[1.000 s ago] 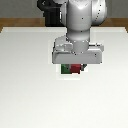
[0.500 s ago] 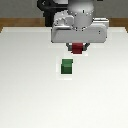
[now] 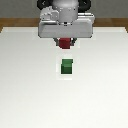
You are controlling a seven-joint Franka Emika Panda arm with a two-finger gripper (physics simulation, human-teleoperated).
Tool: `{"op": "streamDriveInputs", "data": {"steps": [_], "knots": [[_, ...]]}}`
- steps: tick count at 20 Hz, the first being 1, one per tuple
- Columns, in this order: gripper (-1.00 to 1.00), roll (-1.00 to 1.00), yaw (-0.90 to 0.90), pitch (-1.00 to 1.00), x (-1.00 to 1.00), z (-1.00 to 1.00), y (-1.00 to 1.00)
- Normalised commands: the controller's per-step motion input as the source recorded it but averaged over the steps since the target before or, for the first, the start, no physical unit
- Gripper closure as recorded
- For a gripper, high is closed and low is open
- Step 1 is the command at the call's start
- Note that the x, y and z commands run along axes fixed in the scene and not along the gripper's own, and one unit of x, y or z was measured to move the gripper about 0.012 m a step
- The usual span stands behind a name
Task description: Place the red cube on top of the green cube.
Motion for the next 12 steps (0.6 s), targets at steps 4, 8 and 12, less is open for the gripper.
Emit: {"op": "streamDriveInputs", "data": {"steps": [4,8,12], "knots": [[1.00,0.00,0.00,0.00,0.00,0.00,0.25],[1.00,0.00,0.00,0.00,-0.50,0.00,0.00],[1.00,0.00,0.00,0.00,0.00,-0.25,0.00]]}}
